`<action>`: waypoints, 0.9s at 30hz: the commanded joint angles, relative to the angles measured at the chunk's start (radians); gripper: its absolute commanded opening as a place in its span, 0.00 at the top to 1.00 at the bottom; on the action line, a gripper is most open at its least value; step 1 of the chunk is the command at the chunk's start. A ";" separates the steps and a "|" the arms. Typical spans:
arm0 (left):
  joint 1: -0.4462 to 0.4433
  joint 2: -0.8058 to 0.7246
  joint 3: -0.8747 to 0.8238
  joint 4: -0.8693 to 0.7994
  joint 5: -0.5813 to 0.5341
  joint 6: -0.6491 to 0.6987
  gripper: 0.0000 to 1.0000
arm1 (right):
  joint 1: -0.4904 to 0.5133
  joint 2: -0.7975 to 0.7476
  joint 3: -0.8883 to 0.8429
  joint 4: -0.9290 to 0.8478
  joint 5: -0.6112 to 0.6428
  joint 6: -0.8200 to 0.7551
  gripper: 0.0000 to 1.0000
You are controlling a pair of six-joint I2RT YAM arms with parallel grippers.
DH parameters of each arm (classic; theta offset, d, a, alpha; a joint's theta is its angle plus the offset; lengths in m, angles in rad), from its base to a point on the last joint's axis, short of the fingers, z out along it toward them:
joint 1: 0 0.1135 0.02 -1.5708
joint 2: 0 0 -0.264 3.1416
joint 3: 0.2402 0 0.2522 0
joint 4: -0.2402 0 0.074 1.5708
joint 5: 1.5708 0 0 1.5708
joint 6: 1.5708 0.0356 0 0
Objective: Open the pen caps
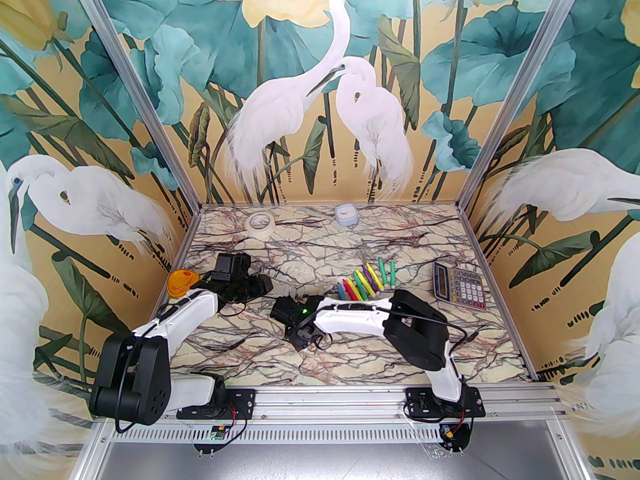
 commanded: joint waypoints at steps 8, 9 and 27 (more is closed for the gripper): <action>0.010 -0.020 -0.011 0.038 0.015 -0.008 0.48 | 0.002 0.064 0.010 -0.069 0.057 0.004 0.71; 0.009 -0.025 -0.013 0.037 0.014 -0.007 0.48 | -0.001 0.062 0.008 -0.069 0.060 0.002 0.73; 0.009 -0.065 -0.050 0.125 0.173 -0.006 0.40 | -0.114 -0.200 -0.209 0.143 -0.038 -0.082 0.99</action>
